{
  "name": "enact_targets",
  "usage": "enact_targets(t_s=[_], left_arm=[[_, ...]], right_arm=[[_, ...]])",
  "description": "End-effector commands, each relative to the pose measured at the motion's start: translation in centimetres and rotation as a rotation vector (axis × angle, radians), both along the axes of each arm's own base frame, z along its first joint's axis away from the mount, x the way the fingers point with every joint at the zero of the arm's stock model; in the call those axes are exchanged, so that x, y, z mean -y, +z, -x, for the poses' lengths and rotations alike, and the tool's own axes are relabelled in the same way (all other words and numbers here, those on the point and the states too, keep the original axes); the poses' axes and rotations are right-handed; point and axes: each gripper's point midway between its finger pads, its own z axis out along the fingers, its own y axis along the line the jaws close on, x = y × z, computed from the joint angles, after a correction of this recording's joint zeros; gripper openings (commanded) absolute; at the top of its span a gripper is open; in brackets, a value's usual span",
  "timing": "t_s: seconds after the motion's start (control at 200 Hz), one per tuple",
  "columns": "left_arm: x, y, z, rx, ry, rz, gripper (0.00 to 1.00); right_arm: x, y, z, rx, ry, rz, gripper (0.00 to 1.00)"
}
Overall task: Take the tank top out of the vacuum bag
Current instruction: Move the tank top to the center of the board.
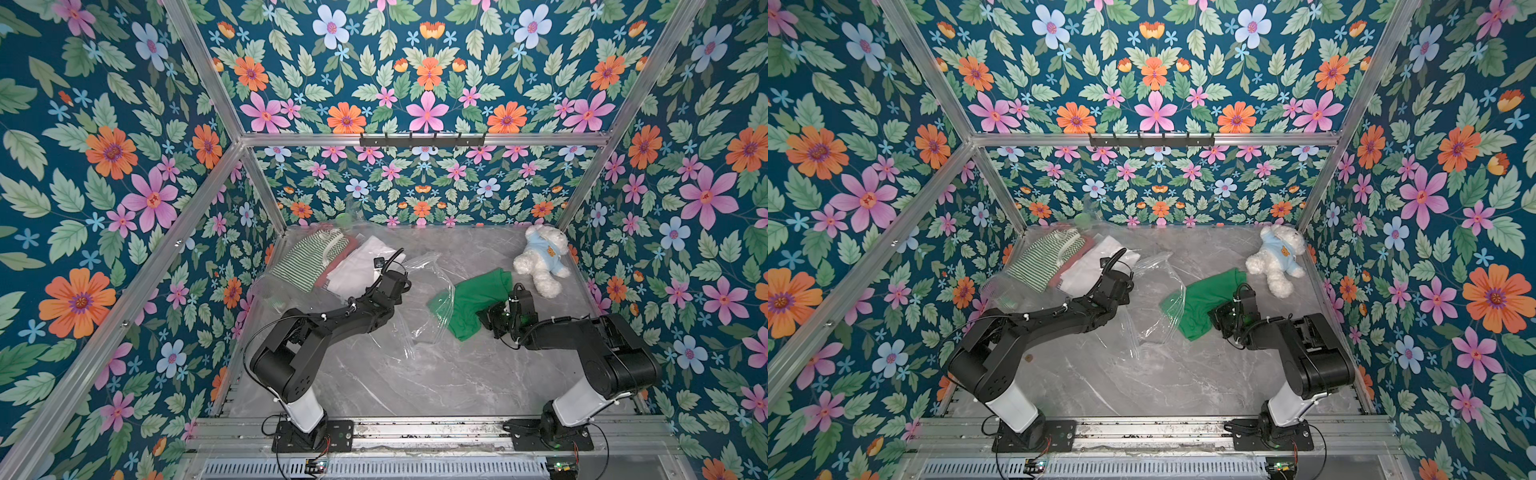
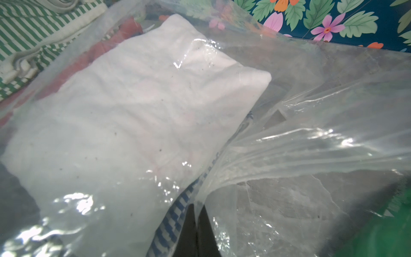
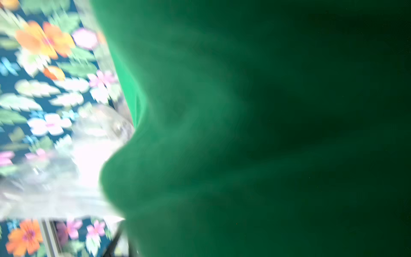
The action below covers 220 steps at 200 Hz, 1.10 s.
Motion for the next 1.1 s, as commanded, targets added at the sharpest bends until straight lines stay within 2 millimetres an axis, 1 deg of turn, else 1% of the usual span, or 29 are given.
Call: enact_targets(t_s=[0.0,0.08,0.15,0.16,0.175,0.22,0.36,0.45,0.555,0.645,0.685,0.725,0.775,0.83,0.875,0.905,0.945,0.975,1.005,1.015,1.02,1.095], left_arm=[[-0.6,0.6,-0.1,0.023,0.03,-0.011,0.0],[-0.8,0.5,-0.1,0.024,0.035,-0.017,0.0],[-0.7,0.5,-0.1,0.023,0.035,-0.018,0.0],[-0.8,0.5,-0.1,0.024,0.035,-0.019,0.0],[-0.7,0.5,-0.1,0.024,0.035,-0.018,0.0],[-0.7,0.5,-0.2,0.025,0.033,-0.017,0.0],[-0.7,0.6,-0.1,0.025,0.035,-0.013,0.0],[-0.9,0.7,0.1,0.026,0.039,-0.01,0.0],[-1.2,0.7,0.4,0.026,0.045,-0.013,0.0],[-1.4,0.8,0.5,0.028,0.049,-0.012,0.0],[-1.4,0.8,0.5,0.029,0.05,-0.013,0.0],[-1.4,0.9,0.5,0.03,0.052,-0.011,0.0],[-1.4,0.9,0.5,0.031,0.051,-0.01,0.0],[-1.4,1.0,0.5,0.033,0.053,-0.009,0.0],[-1.4,1.0,0.5,0.033,0.053,-0.007,0.0],[-1.4,1.0,0.5,0.034,0.054,-0.006,0.0],[-1.5,1.1,0.5,0.035,0.057,-0.006,0.0],[-1.5,1.1,0.6,0.036,0.057,-0.005,0.0],[-1.6,1.0,0.6,0.036,0.057,-0.004,0.0],[-1.6,1.0,0.6,0.036,0.057,-0.003,0.0],[-1.6,1.0,0.6,0.036,0.058,-0.004,0.0],[-1.5,0.9,0.6,0.035,0.055,-0.005,0.0]], right_arm=[[2.3,0.5,-2.3,0.016,-0.175,0.048,0.0],[3.1,1.6,-3.7,0.043,-0.21,0.093,0.0],[3.3,3.1,-5.4,0.089,-0.223,0.114,0.0],[3.3,2.2,-5.4,0.067,-0.222,0.123,0.0],[3.2,2.1,-5.7,0.065,-0.22,0.127,0.0],[3.1,2.4,-6.8,0.074,-0.218,0.13,0.0],[3.2,2.0,-9.4,0.08,-0.256,0.131,0.0],[3.6,2.5,-10.7,0.095,-0.284,0.144,0.0],[5.1,3.5,-11.4,0.119,-0.309,0.189,0.0],[6.7,3.6,-11.5,0.117,-0.339,0.193,0.0],[7.0,3.5,-11.5,0.115,-0.339,0.18,0.0],[6.8,3.8,-11.8,0.134,-0.306,0.169,0.0],[6.0,4.2,-11.9,0.158,-0.245,0.167,0.21],[5.5,4.1,-11.0,0.153,-0.201,0.18,0.46],[5.5,3.8,-9.9,0.142,-0.185,0.195,0.6],[5.7,3.5,-9.0,0.13,-0.182,0.203,0.68],[6.1,3.1,-7.6,0.113,-0.186,0.213,0.74],[6.3,2.9,-6.7,0.101,-0.188,0.216,0.76],[6.5,2.1,-5.6,0.077,-0.188,0.221,0.77],[6.5,2.9,-5.5,0.096,-0.19,0.218,0.77],[6.6,3.0,-5.3,0.096,-0.19,0.218,0.77],[6.5,2.5,-3.4,0.077,-0.179,0.213,0.76]])
